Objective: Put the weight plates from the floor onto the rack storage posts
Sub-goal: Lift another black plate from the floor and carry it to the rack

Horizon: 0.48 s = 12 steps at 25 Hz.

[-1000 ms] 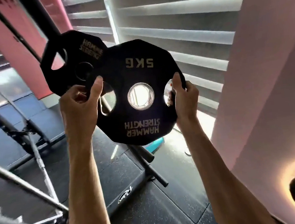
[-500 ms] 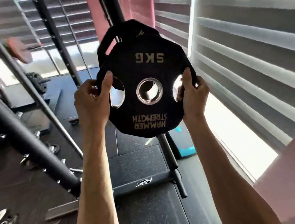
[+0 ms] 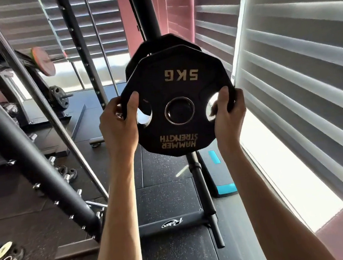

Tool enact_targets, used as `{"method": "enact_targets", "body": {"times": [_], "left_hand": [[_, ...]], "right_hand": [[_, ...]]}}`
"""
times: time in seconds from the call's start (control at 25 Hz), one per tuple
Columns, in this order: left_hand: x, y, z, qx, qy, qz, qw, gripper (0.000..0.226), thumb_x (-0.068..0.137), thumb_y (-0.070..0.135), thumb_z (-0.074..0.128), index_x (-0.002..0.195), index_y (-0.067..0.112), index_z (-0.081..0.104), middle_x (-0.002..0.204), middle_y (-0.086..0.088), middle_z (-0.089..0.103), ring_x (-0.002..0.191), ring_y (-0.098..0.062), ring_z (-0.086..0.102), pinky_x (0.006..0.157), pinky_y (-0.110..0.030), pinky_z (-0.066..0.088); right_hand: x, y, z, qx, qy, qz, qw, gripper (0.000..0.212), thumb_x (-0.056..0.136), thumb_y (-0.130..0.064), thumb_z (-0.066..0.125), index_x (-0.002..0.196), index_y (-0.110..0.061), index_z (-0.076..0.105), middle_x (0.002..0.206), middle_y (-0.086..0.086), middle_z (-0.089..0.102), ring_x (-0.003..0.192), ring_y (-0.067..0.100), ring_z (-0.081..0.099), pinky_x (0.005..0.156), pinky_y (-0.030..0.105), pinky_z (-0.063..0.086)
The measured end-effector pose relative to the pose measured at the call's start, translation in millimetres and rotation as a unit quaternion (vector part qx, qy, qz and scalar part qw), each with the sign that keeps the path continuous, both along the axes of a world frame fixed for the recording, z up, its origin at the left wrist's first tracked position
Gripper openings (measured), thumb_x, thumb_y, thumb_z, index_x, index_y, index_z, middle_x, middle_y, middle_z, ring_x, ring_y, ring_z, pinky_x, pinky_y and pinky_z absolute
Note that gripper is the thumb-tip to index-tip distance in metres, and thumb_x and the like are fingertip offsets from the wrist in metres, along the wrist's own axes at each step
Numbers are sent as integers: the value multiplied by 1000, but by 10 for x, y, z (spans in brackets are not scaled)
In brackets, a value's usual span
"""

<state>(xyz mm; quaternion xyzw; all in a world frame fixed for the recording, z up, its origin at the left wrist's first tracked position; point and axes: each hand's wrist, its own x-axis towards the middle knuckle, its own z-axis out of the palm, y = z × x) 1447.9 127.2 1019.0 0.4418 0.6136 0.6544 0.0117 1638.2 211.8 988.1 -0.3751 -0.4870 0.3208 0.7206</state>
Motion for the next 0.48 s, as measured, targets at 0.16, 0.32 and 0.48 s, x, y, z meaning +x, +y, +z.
{"method": "enact_targets", "body": {"times": [0.16, 0.32, 0.48], "left_hand": [[-98, 335, -4, -4, -54, 7, 998, 49, 90, 57, 61, 114, 14, 68, 85, 6, 66, 79, -8, 65, 79, -38, 58], [-223, 674, -84, -89, -56, 48, 993, 78, 85, 70, 54, 151, 35, 33, 140, -9, 44, 136, -25, 36, 111, -50, 35], [-318, 864, -47, -89, -75, 3, 993, 83, 86, 69, 54, 155, 34, 24, 154, -9, 35, 148, -28, 21, 118, -56, 23]], "right_hand": [[-137, 319, 64, -13, -98, -46, 994, 45, 100, -44, 42, 133, -14, 49, 125, 7, 52, 109, 10, 55, 90, 33, 50], [-216, 685, 75, 26, -166, -56, 984, 60, 105, -43, 38, 158, -23, 19, 162, 7, 23, 149, 25, 24, 116, 51, 34], [-273, 865, 76, 9, -159, -14, 987, 60, 107, -35, 37, 159, -18, 14, 163, 4, 22, 150, 19, 18, 113, 26, 18]]}}
